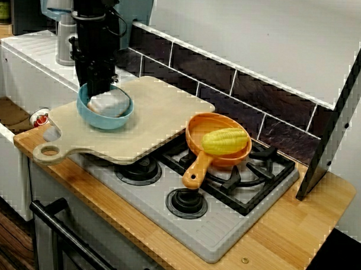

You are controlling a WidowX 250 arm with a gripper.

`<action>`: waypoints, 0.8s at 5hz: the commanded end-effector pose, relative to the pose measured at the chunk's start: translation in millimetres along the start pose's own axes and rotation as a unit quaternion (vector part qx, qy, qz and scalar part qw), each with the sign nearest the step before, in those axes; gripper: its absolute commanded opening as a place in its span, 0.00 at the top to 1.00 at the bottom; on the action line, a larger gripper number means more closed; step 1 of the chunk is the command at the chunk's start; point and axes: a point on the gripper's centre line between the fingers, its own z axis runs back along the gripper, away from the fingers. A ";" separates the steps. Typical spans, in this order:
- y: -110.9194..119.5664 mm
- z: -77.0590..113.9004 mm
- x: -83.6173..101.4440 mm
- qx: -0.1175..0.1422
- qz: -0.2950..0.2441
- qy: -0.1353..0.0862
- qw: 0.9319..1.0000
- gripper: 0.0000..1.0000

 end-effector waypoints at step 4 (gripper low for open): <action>11.7 40.3 11.2 -0.018 0.000 -0.043 0.999 0.00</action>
